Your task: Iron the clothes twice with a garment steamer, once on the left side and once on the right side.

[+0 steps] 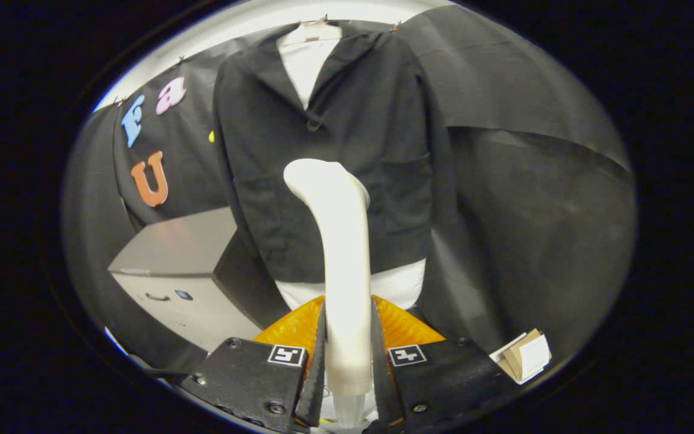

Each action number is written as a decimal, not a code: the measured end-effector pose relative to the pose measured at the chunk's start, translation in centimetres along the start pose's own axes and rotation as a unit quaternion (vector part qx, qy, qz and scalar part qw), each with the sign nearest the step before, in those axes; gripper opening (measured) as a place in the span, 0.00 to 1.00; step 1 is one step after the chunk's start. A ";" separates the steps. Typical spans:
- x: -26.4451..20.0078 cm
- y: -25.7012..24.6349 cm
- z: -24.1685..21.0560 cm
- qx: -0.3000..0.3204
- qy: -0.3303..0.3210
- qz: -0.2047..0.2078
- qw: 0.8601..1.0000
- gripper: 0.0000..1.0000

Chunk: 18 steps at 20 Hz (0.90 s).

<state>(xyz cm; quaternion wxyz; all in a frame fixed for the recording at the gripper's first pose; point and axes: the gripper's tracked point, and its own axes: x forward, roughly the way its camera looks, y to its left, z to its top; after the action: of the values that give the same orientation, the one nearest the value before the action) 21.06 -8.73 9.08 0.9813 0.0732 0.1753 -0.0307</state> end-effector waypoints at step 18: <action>-2.8 -4.7 28.0 0.050 -0.211 -0.075 0.973 0.37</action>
<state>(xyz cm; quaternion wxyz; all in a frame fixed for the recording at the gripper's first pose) 27.54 -17.59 35.38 0.9862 0.1010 -0.0327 -0.1274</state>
